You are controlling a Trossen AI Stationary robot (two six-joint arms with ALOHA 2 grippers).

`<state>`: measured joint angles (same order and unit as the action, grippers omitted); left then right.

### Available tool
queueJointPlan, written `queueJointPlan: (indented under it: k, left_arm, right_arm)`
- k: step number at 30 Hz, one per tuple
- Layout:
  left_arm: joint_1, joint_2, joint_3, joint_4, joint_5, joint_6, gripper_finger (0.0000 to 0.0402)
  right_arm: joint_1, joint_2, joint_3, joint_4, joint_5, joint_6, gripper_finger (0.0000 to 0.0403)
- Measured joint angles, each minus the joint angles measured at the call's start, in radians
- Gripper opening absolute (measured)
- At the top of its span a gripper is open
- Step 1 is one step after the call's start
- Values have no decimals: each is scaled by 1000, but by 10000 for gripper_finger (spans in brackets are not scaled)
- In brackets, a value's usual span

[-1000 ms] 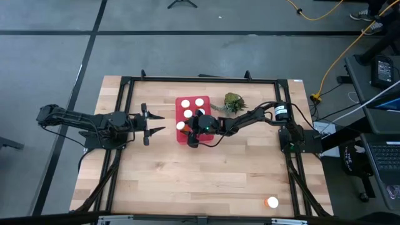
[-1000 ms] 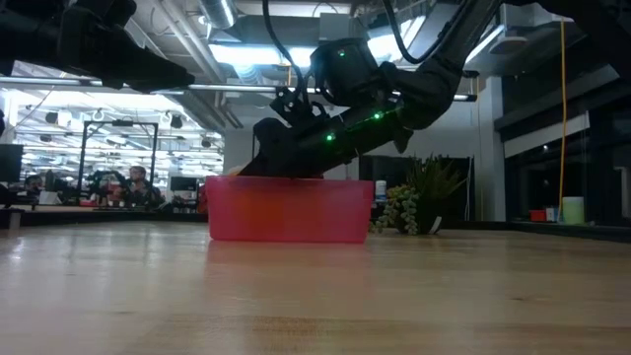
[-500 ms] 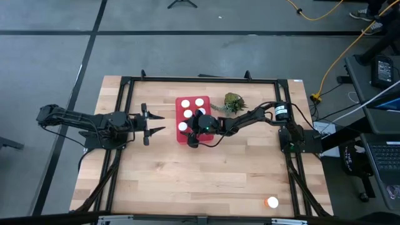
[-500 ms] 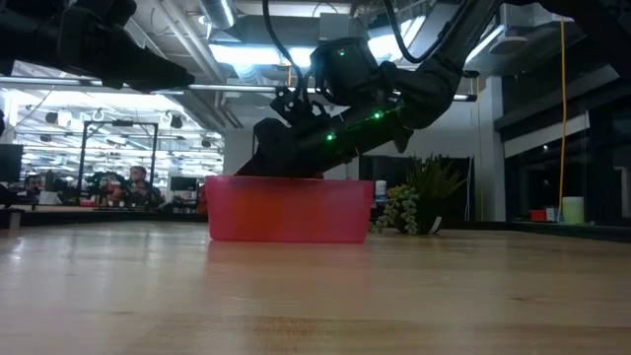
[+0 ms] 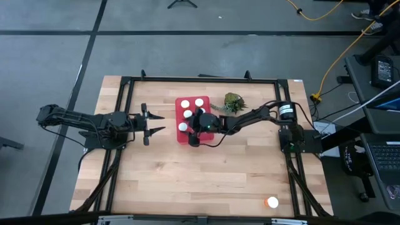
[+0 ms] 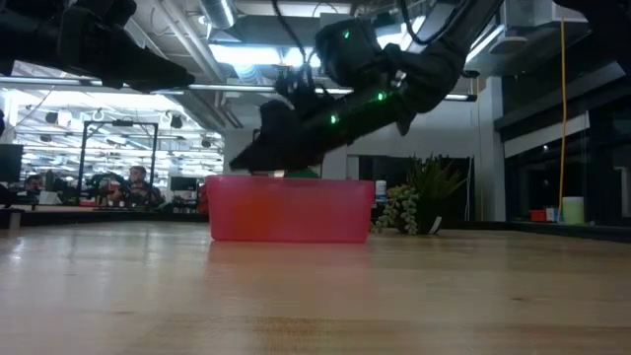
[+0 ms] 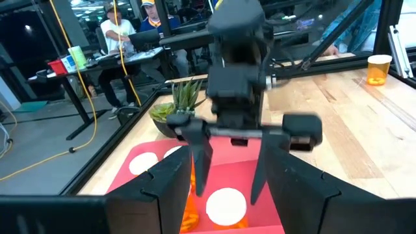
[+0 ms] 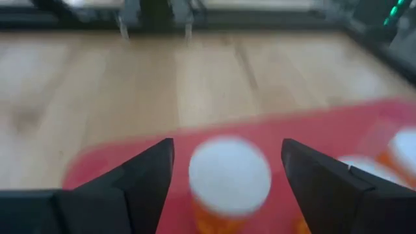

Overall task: Pick and place pill bottles into a basket
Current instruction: Put the orange pill bottle into the red bin

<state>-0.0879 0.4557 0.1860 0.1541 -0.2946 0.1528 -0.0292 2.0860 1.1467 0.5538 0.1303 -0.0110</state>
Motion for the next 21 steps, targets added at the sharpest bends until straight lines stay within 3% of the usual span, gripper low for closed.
queueJointPlan:
  k: [8,12,21]
  left_arm:
    - [0,0,0,7,0,0,189]
    - [-2,0,0,7,4,0,189]
    - [-2,-1,0,36,112,-10,189]
  right_arm:
    - [2,-153,0,-49,0,-88,285]
    - [13,-252,-45,-72,0,-112,262]
    - [98,-544,-418,137,63,-55,171]
